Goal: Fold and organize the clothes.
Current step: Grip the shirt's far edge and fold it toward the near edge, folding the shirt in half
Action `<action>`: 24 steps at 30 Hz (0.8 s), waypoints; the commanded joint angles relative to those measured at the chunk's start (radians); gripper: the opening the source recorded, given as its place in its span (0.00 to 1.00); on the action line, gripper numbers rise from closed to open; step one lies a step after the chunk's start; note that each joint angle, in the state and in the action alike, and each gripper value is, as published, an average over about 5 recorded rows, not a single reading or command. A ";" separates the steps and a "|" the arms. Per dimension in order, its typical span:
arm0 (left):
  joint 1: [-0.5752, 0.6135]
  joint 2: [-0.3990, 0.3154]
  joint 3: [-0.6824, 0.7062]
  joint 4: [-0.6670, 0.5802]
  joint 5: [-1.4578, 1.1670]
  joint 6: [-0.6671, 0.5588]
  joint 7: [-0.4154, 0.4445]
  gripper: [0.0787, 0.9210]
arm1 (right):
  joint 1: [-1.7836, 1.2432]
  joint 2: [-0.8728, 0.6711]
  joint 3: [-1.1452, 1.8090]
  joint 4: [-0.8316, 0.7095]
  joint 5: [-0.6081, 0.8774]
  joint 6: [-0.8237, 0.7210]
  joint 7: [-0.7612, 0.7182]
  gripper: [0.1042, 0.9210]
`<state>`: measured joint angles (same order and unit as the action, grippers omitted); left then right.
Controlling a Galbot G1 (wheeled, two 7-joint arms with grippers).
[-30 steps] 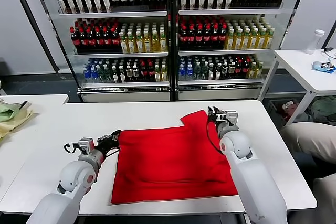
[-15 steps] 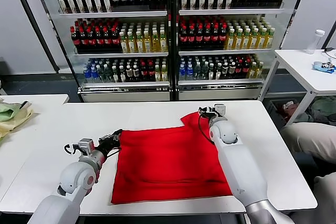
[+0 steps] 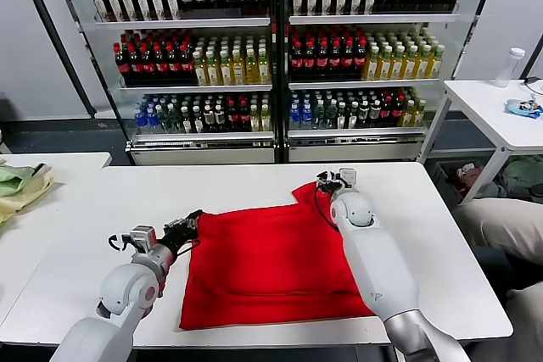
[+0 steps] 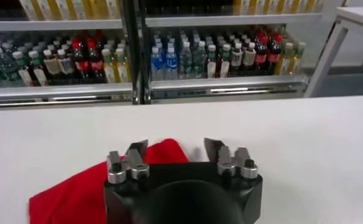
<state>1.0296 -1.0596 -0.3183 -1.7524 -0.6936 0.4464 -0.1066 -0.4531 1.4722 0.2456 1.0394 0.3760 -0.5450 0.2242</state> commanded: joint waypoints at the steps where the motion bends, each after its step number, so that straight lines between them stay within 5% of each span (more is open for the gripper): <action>1: 0.001 -0.002 0.001 -0.002 0.004 -0.003 0.003 0.01 | 0.015 0.013 0.002 -0.042 0.008 0.000 0.002 0.46; 9: 0.000 -0.009 0.011 -0.006 0.012 -0.003 0.002 0.01 | 0.011 0.012 0.008 -0.028 -0.002 0.023 -0.017 0.18; 14: 0.001 -0.009 0.006 -0.011 0.013 -0.005 0.002 0.01 | -0.046 -0.035 0.006 0.148 0.019 0.036 -0.026 0.03; 24: 0.043 0.038 -0.050 -0.025 -0.011 -0.022 0.011 0.01 | -0.341 -0.238 0.029 0.706 0.172 -0.033 0.037 0.01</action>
<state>1.0436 -1.0497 -0.3328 -1.7635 -0.6924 0.4307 -0.1000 -0.5868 1.3711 0.2544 1.3437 0.4583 -0.5500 0.2323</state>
